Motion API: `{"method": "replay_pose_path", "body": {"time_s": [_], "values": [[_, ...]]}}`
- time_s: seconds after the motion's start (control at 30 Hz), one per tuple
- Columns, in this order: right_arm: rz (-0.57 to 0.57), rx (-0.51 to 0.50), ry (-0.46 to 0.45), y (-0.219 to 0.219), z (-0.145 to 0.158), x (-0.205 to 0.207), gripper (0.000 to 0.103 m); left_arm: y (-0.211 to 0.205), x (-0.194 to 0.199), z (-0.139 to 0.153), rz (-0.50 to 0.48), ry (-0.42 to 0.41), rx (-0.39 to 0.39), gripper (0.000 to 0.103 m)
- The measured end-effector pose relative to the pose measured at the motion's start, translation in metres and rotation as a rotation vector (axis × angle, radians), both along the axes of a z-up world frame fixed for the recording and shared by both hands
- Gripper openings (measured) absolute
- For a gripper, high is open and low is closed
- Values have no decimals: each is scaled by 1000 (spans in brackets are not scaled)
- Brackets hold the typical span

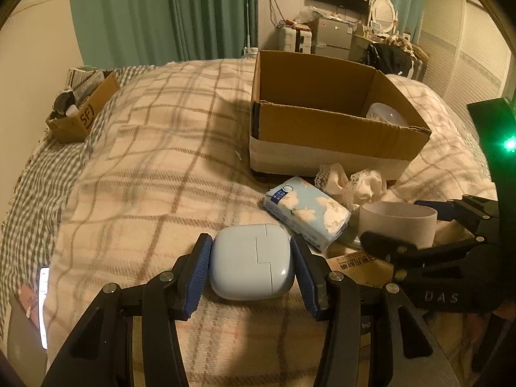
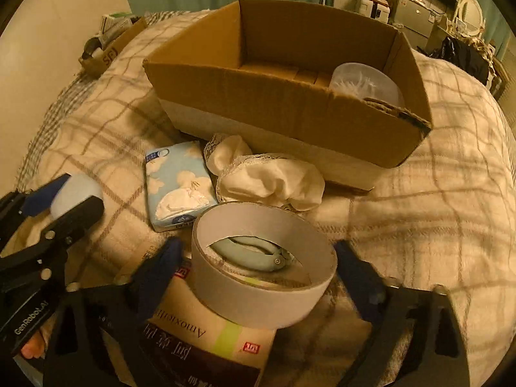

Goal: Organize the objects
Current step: 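Grasp the light-blue earbud case with the left gripper while the right grasps the tape roll, then drop the earbud case and tape roll into the box with both grippers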

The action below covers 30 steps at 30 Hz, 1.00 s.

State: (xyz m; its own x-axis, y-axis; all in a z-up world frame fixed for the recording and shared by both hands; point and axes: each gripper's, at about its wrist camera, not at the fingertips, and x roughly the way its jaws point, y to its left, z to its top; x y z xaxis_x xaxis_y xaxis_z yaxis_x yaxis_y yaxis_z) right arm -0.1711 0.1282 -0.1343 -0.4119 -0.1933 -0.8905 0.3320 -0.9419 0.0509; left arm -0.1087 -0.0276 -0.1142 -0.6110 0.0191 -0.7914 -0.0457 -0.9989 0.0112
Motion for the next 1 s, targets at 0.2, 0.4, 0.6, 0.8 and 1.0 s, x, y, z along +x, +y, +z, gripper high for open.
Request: {"method": "replay_pose_path", "body": {"time_s": [0.2,0.4,0.6,0.8,1.0], "values": [[-17,30,102,2,19,19,82,-2,6,9,-4,16,22,50],[5,42,213,3,62,47,82,-2,19,32,-27,52,22,50],[38,82,335,-2,119,71,82,-1,27,73,-60,111,50,50],[46,35,449,1,189,86,82,10,24,125,-112,199,41,50],[39,-31,517,9,244,67,82,24,-8,162,-146,249,36,50]]}}
